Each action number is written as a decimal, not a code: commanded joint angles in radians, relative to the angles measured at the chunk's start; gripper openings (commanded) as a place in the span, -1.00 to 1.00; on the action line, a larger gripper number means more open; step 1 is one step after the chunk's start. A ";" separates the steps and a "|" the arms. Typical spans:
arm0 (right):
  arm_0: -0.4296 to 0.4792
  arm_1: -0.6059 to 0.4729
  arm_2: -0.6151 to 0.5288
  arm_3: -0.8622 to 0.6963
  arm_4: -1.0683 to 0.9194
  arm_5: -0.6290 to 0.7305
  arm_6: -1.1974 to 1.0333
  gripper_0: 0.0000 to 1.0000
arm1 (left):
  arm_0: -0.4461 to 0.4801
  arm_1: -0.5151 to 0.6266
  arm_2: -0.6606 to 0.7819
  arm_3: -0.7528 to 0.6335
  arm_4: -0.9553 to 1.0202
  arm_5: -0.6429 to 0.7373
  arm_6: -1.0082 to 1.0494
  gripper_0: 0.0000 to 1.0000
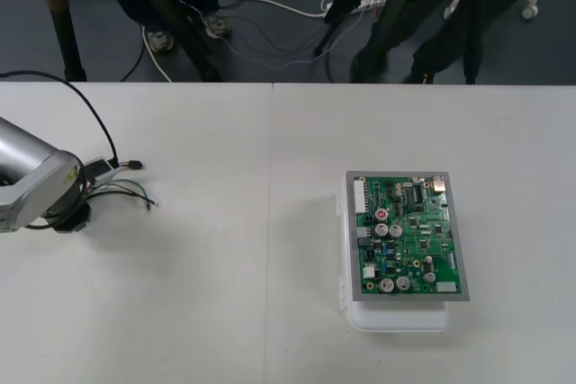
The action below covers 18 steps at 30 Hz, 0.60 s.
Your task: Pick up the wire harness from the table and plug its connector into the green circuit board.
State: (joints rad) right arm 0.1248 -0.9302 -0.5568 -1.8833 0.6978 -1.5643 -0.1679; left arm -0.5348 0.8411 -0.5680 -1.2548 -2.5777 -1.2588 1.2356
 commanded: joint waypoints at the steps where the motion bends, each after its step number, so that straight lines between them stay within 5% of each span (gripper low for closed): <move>1: -0.005 -0.044 0.011 -0.010 -0.004 -0.006 0.033 1.00 | -0.043 -0.025 -0.010 0.002 -0.015 0.032 -0.068 0.56; 16: -0.005 -0.044 0.011 -0.010 -0.004 -0.006 0.033 1.00 | -0.042 -0.025 -0.010 0.009 -0.029 0.038 -0.068 0.54; 17: -0.005 -0.044 0.011 -0.010 -0.004 -0.006 0.033 1.00 | -0.042 -0.025 -0.010 0.009 -0.029 0.038 -0.068 0.46; 18: -0.005 -0.044 0.011 -0.010 -0.004 -0.006 0.033 1.00 | -0.042 -0.027 -0.010 0.011 -0.029 0.038 -0.067 -0.18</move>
State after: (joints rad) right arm 0.1248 -0.9302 -0.5561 -1.8833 0.6979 -1.5644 -0.1679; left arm -0.5349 0.8296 -0.5680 -1.2486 -2.5942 -1.2576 1.2354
